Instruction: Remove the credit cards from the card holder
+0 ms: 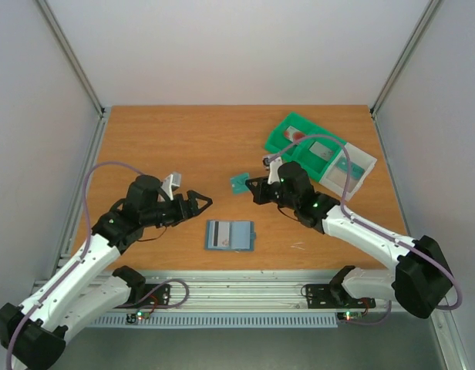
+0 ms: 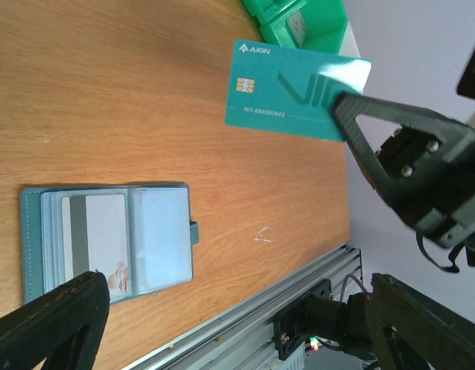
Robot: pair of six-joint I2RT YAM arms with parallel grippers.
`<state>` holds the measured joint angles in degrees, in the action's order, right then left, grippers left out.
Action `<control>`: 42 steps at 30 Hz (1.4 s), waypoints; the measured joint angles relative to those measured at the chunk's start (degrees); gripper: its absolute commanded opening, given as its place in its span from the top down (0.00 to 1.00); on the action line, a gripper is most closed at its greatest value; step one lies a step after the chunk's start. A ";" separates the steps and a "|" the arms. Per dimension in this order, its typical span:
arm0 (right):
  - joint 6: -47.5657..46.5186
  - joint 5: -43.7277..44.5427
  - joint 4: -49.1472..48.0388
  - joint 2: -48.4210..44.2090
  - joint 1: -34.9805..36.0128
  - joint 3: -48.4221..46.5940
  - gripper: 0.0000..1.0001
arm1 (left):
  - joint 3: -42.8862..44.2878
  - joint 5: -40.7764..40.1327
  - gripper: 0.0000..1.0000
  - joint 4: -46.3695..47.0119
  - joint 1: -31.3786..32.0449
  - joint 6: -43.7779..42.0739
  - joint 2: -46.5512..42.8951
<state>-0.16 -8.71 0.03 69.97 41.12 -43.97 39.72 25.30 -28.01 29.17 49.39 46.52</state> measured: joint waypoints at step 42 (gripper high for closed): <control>18.38 2.34 10.21 11.10 -31.23 -13.20 0.99 | 2.40 -0.28 0.01 -5.31 0.00 -12.83 9.49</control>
<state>18.22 -6.37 10.24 81.08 9.89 -57.17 42.13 25.02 -33.32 29.17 36.56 56.01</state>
